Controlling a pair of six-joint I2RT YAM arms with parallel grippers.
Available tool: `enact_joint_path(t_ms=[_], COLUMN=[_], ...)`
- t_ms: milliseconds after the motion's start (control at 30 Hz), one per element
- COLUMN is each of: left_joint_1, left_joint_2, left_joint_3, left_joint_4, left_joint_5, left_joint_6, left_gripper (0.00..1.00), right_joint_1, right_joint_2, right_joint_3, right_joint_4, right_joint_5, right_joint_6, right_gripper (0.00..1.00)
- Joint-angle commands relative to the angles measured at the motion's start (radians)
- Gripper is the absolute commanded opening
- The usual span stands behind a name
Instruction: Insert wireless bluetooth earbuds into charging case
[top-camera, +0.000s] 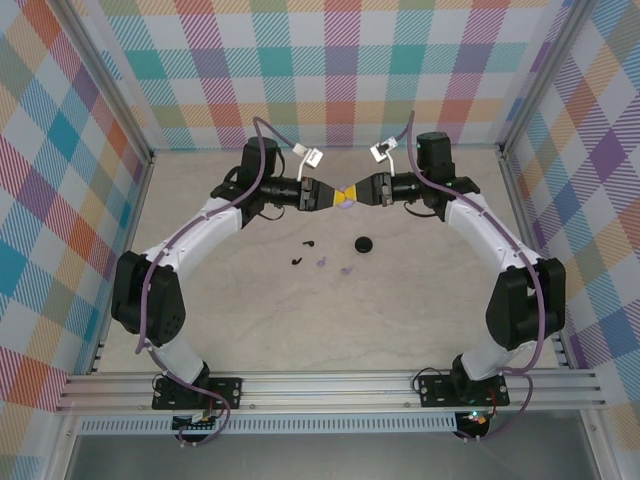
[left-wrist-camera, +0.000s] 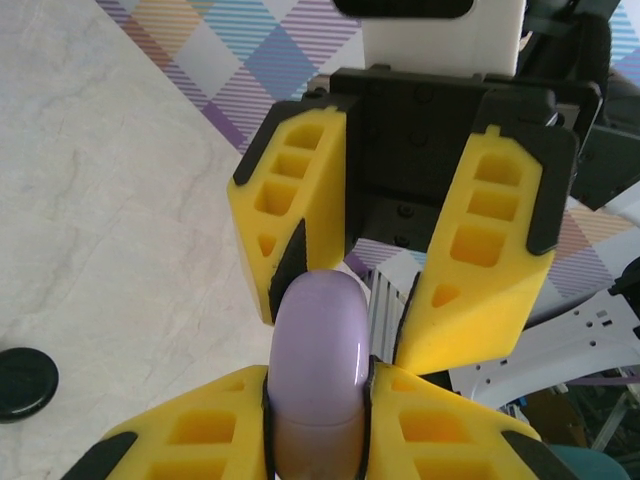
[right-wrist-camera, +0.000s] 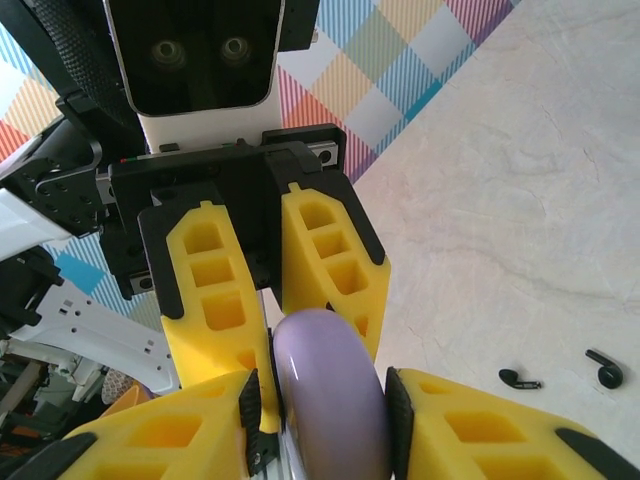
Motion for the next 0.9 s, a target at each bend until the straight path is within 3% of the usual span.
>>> enact_joint_path(t_ms=[0, 567, 867], left_joint_1=[-0.018, -0.007, -0.005], left_joint_2=[-0.032, -0.052, -0.054], left_joint_3=[0.028, 0.027, 0.029], left_joint_4=[-0.076, -0.064, -0.055], left_joint_5=[-0.004, -0.046, -0.048], left_joint_6=[0.049, 0.033, 0.026], left_gripper=[0.22, 0.23, 0.23], right_joint_1=[0.013, 0.008, 0.006], right_joint_2=[-0.048, -0.053, -0.048], right_joint_3=[0.037, 0.041, 0.042], right_joint_4=[-0.011, -0.138, -0.143], right_joint_5=[-0.012, -0.047, -0.070], right_joint_6=[-0.053, -0.158, -0.164], right_gripper=[0.40, 0.43, 0.36])
